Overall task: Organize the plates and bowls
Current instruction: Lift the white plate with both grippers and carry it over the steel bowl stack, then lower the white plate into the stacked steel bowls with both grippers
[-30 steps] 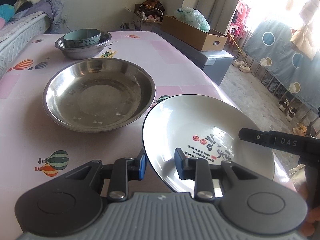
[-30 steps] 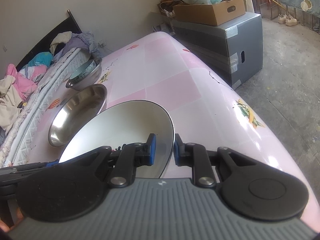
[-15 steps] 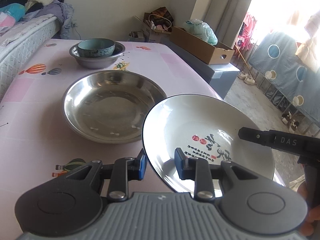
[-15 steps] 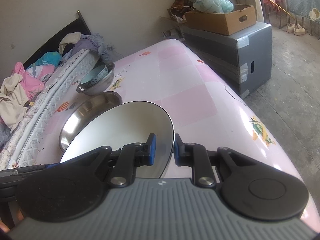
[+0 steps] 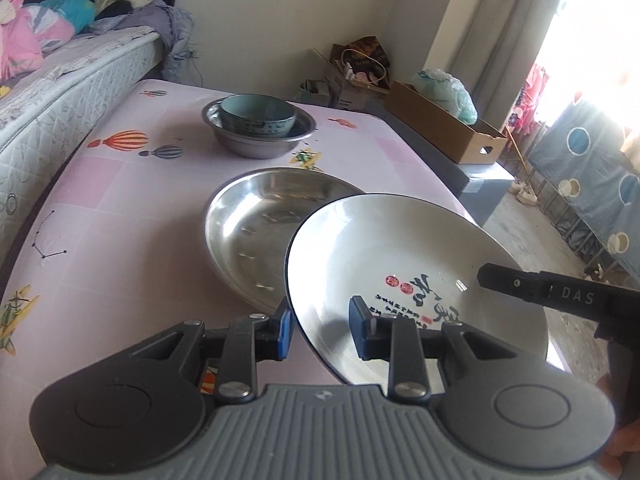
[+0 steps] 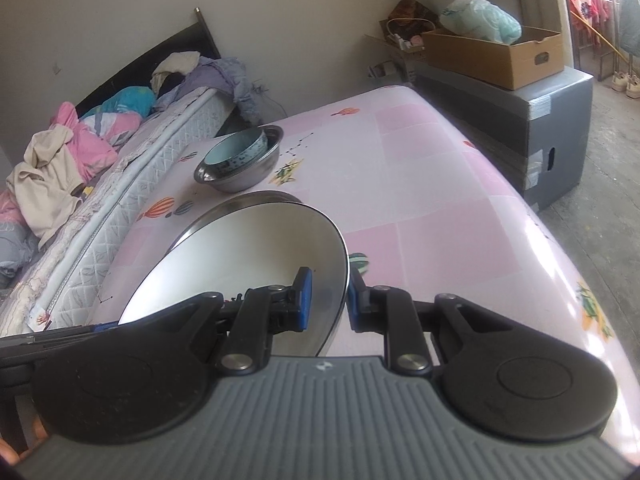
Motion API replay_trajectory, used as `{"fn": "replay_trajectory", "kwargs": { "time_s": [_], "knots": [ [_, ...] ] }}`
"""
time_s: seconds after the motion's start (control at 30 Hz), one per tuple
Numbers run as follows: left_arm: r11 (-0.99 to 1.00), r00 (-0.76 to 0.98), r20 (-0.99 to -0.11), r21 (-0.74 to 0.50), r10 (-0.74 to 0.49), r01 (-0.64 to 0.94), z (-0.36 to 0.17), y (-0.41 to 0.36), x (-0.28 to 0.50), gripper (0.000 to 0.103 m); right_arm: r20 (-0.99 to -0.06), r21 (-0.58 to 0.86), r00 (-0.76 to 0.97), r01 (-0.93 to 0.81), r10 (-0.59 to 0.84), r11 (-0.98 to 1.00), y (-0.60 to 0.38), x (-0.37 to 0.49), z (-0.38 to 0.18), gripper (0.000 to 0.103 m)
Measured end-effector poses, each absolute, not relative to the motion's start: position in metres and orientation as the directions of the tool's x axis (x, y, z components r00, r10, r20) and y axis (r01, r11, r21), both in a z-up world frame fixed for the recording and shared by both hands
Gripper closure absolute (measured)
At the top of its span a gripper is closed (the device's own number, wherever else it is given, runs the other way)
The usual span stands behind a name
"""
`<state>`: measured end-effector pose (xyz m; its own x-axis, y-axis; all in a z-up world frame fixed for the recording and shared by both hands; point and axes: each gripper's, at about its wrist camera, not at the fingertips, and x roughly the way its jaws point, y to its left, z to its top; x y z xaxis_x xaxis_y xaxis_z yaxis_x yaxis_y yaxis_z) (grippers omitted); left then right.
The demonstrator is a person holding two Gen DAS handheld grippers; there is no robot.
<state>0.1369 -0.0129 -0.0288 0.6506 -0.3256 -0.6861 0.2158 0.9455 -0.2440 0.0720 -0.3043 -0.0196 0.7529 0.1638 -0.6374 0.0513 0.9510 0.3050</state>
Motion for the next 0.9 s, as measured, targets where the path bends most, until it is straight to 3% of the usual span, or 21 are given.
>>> {"fn": "replay_trajectory", "kwargs": {
  "time_s": [0.9],
  "knots": [
    [0.969,0.656,-0.714,-0.205,-0.243,0.137,-0.049,0.014,0.22,0.074,-0.676,0.322,0.696,-0.016,0.241,0.947,-0.265,0.199,-0.052,0.085]
  ]
}}
